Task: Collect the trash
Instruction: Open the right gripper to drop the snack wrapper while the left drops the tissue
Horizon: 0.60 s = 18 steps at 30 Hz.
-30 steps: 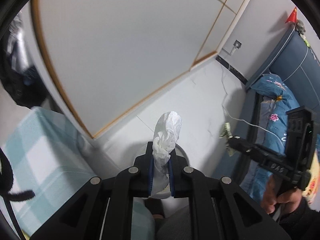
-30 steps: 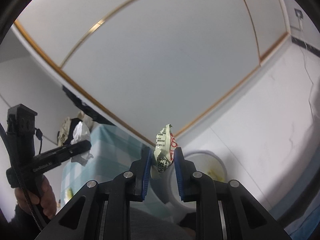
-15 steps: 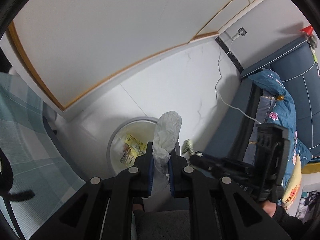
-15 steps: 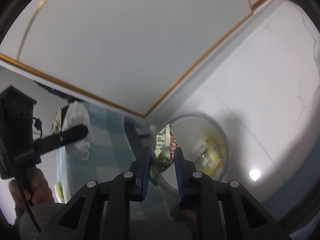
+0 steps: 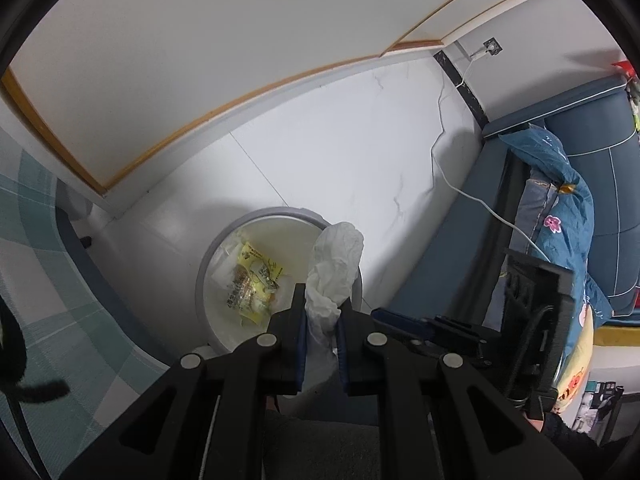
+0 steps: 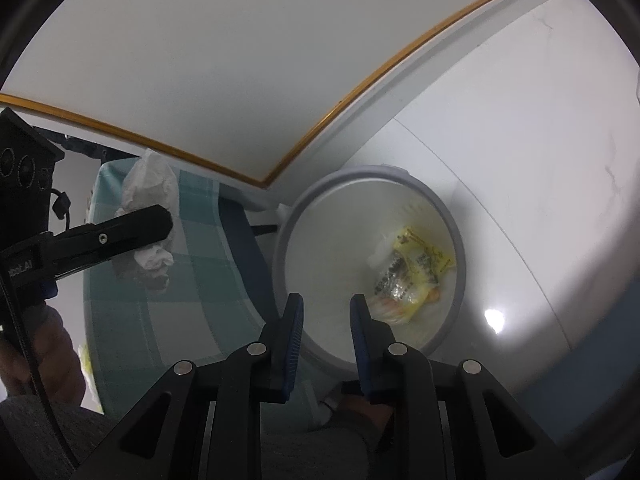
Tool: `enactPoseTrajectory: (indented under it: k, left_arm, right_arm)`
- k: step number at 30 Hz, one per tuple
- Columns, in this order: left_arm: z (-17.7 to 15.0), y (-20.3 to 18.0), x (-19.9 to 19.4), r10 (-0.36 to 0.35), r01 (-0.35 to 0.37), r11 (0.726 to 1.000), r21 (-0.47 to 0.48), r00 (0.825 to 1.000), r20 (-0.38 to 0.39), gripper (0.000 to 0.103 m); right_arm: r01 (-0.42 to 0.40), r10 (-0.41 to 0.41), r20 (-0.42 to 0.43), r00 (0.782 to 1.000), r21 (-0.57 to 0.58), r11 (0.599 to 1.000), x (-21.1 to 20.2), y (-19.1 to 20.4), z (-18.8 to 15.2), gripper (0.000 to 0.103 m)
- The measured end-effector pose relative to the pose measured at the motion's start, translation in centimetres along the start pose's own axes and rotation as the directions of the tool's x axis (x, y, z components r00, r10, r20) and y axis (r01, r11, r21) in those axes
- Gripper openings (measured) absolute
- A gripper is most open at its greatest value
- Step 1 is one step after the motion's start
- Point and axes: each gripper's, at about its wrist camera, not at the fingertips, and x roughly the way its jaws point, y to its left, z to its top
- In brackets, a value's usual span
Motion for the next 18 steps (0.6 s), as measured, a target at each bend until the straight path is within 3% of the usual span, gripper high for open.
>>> enactPoseTrajectory:
  k: [5,9,18]
  left_arm:
    - [0.1,-0.3,1.1,0.002,-0.001,1.000,0.023,0.999,-0.051,0.008]
    - [0.0,-0.1,2.0,0.003,-0.002,1.000,0.014,0.997,-0.082,0.008]
    - [0.0,0.0,3.8,0.037,-0.033,0.999,0.030,0.988,-0.148,0.009]
  right_arm:
    - [0.029,-0.030,0.059,0.998,0.013,0.999,-1.6,-0.5,-0.2,0.029]
    - [0.103,-0.104,0.125,0.987,0.013,0.995,-3.0,-0.5,-0.5,0.042]
    - [0.136,-0.141,0.158,0.977,0.044,0.990,-3.9,-1.0,-0.6,0.058]
